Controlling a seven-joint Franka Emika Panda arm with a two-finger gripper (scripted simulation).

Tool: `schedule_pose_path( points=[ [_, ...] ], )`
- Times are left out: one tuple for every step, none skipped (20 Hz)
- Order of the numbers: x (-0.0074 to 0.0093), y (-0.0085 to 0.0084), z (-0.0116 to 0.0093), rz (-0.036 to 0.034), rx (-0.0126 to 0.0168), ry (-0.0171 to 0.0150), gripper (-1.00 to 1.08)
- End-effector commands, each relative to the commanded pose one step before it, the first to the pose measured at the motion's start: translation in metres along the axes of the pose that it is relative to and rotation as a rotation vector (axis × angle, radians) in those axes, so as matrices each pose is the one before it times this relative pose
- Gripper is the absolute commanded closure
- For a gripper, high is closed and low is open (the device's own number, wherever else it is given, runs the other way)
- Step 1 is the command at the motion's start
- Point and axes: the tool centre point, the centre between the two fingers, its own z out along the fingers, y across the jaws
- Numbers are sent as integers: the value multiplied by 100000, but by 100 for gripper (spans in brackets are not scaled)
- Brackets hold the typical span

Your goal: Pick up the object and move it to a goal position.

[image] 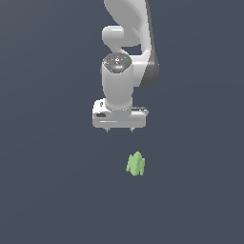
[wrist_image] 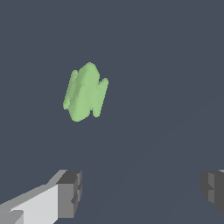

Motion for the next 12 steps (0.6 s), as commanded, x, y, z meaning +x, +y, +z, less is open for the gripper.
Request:
schedule_pose_path(
  points=[
    [0,1,0,0,0,0,-92],
    [-36,26,52,6,-44,-148,-92],
    [-105,82,151,22,-124,-429,-92],
    [-173,135,250,35,-205,-711,-92],
    [-243,188,342,42,-283,-983,-92],
    [-314,241,434,41,-361,-1257,-92],
    [-315,240,419,20,-351,-1231,-92],
    [-249,187,313,-8,-265,-940,-92],
    [-182,134,207,-31,-179,-644,-92],
    [-110,79,105,-44,-95,-350,-92],
    [-30,20,9,-37,-14,-57,-92],
    [40,-30,-49,5,41,149,-92]
  ],
)
